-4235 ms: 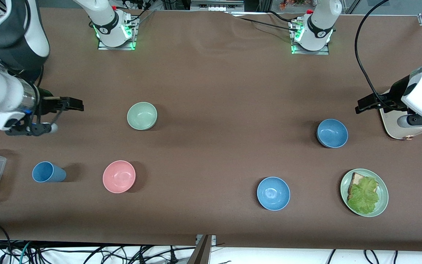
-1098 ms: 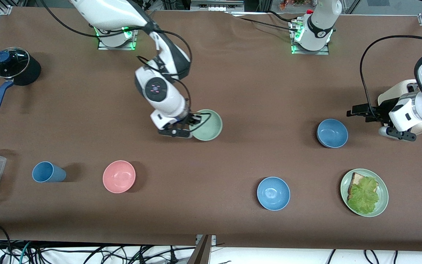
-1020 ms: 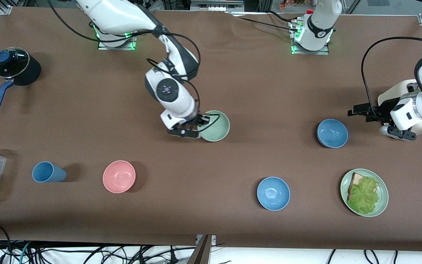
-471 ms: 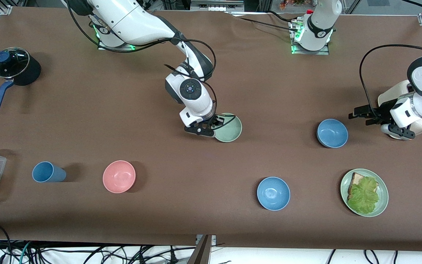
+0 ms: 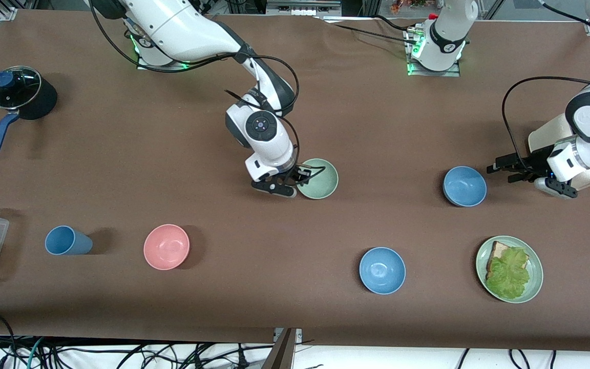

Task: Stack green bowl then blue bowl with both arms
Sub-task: 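Release the green bowl with the right gripper while the left gripper reaches the blue bowl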

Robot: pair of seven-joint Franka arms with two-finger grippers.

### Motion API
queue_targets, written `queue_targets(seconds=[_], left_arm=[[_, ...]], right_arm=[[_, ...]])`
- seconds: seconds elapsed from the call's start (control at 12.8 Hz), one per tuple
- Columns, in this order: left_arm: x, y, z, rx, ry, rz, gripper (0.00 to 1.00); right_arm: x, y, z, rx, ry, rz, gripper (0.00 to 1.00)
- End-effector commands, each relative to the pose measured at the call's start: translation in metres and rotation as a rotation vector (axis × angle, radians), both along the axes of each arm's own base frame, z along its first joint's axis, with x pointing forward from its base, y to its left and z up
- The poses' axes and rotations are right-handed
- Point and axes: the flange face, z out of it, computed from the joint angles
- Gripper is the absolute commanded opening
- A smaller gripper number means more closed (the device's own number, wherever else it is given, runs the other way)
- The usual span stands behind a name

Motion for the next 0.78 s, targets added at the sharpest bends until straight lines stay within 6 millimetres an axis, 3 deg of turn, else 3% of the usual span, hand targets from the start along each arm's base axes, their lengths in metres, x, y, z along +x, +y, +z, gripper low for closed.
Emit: queue_targets(seconds=[0.0, 0.16, 0.39, 0.71], left_arm=[[0.004, 0.005, -0.016, -0.014, -0.055, -0.02, 0.99], [0.005, 0.008, -0.022, 0.009, -0.068, -0.01, 0.99], [0.008, 0.009, -0.039, 0.048, -0.081, 0.002, 0.97], [0.011, 0.005, -0.063, 0.091, -0.084, 0.027, 0.93]], right_arm=[[0.025, -0.057, 0.08, -0.091, -0.013, 0.035, 1.0], [0.051, -0.115, 0.123, -0.121, -0.018, 0.012, 1.0], [0.07, -0.202, 0.188, -0.112, 0.003, 0.055, 1.0], [0.058, -0.323, 0.259, -0.051, 0.091, 0.138, 1.0]])
